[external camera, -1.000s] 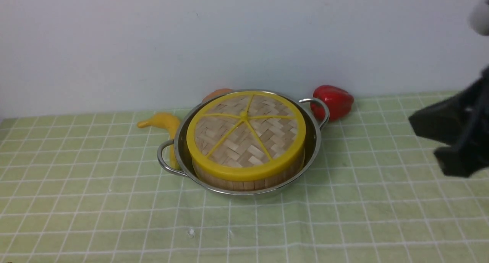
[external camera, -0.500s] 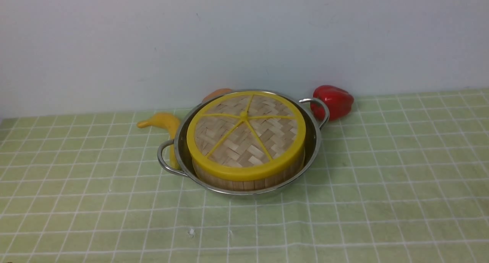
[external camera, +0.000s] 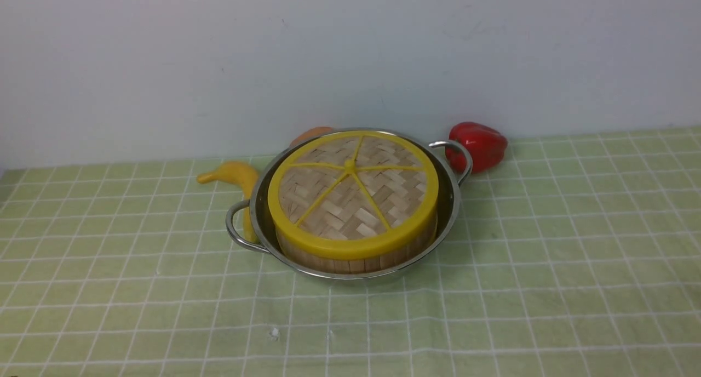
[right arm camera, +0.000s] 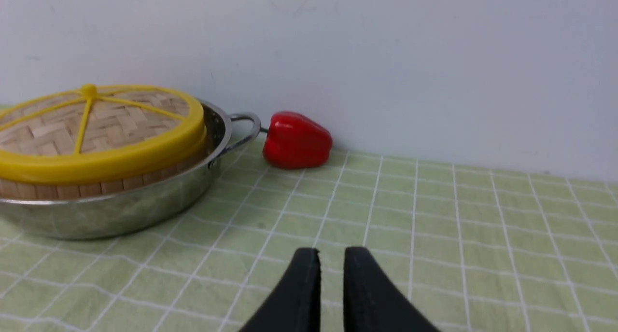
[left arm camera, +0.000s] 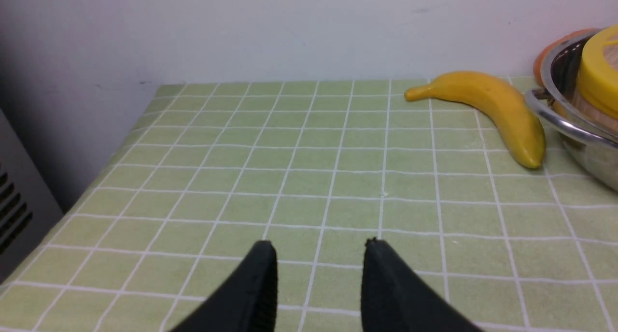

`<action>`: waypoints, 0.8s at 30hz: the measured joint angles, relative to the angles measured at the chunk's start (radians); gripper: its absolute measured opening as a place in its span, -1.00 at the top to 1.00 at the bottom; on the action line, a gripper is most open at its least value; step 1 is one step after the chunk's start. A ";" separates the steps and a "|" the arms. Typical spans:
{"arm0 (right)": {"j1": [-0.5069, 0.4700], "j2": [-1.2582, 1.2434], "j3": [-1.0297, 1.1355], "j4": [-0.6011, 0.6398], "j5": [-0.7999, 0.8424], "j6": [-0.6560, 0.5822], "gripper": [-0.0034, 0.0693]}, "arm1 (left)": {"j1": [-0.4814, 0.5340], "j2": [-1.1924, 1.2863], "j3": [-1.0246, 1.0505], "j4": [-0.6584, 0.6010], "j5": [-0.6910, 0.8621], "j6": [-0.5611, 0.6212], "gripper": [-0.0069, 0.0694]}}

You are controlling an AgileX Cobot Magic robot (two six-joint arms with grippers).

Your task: Place the steamer in the pot on the green tablecloth, and put the lid on the steamer.

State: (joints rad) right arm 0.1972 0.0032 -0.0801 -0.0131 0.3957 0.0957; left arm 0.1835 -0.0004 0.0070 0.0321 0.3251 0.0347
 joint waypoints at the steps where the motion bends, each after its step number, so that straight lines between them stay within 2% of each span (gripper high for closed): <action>1: 0.000 0.000 0.017 0.004 0.000 0.012 0.60 | 0.000 0.000 0.000 0.000 0.001 0.000 0.18; 24: 0.000 0.000 0.089 0.004 -0.053 0.027 0.44 | 0.000 0.000 0.000 0.000 0.000 0.000 0.18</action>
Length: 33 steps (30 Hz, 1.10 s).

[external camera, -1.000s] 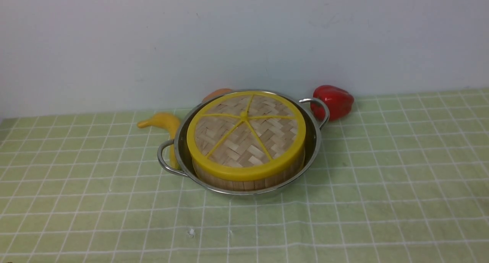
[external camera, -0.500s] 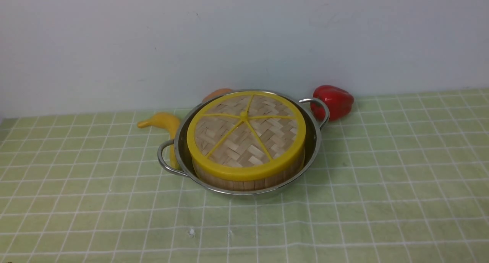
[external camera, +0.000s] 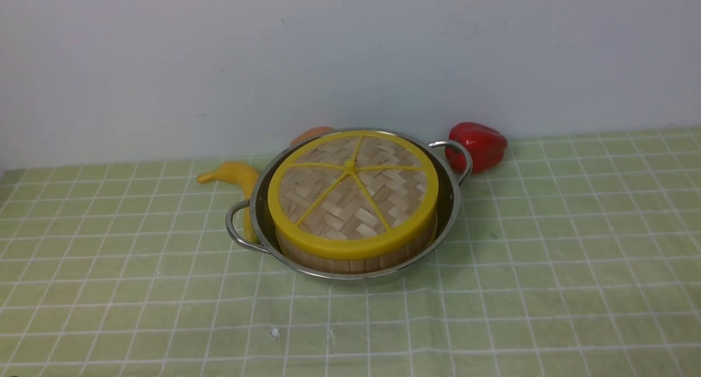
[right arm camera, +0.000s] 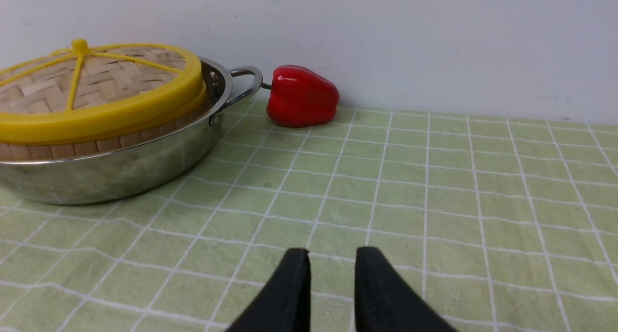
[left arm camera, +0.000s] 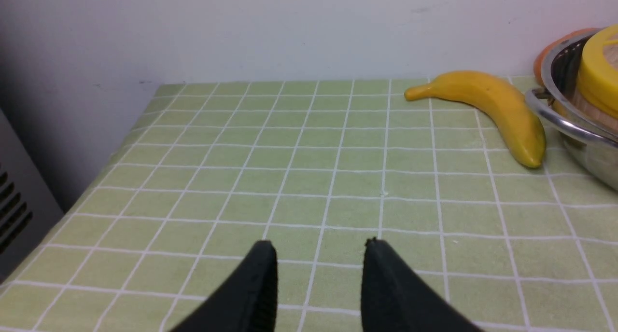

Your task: Place the steamer in the pot on the green tablecloth, and put the lid on the steamer.

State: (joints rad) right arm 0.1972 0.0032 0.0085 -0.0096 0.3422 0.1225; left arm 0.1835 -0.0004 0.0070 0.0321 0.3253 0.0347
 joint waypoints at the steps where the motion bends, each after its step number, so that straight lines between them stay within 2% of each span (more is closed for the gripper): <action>1: 0.000 0.000 0.000 0.000 0.000 0.000 0.43 | 0.000 0.000 0.000 0.000 0.000 0.000 0.18; 33: 0.000 0.000 0.000 0.000 0.000 0.000 0.25 | 0.000 0.000 0.000 0.000 0.000 0.000 0.18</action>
